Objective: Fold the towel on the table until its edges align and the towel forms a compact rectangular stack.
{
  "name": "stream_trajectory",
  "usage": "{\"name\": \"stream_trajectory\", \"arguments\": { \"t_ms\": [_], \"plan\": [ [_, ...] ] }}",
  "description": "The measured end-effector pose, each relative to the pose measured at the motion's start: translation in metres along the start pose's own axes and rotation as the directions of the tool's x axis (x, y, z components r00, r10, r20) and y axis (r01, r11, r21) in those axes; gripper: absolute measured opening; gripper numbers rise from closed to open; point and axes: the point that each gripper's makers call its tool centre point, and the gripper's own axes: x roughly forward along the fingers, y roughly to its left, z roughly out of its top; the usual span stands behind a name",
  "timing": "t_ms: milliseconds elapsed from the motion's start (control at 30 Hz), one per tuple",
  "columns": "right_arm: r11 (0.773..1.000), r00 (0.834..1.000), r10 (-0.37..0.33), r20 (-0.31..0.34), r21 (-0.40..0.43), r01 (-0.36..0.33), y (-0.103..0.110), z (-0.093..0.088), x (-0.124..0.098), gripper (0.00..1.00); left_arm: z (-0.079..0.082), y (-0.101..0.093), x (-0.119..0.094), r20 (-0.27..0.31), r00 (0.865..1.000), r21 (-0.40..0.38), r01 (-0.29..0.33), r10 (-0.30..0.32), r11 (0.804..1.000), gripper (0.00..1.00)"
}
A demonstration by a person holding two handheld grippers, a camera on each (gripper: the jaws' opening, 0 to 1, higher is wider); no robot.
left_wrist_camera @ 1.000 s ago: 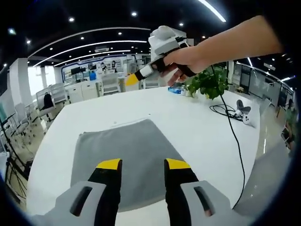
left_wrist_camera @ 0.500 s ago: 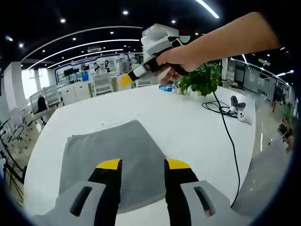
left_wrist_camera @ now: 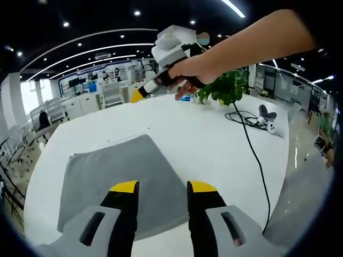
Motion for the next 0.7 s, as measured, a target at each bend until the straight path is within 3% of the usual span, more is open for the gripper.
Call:
{"name": "stream_trajectory", "arguments": {
  "t_ms": [233, 700],
  "plan": [
    [1.000, 1.000, 0.004, -0.022, 0.011, -0.004, -0.006, -0.022, 0.015, 0.41, -0.005, -0.009, 0.003, -0.004, 1.000, 0.012, 0.010, -0.010, 1.000, 0.37],
    [0.999, 0.998, 0.006, -0.066, 0.035, -0.003, -0.015, -0.044, 0.018, 0.39, -0.015, -0.023, 0.012, -0.021, 0.999, 0.019, 0.033, -0.032, 0.999, 0.37]
  ]
}}
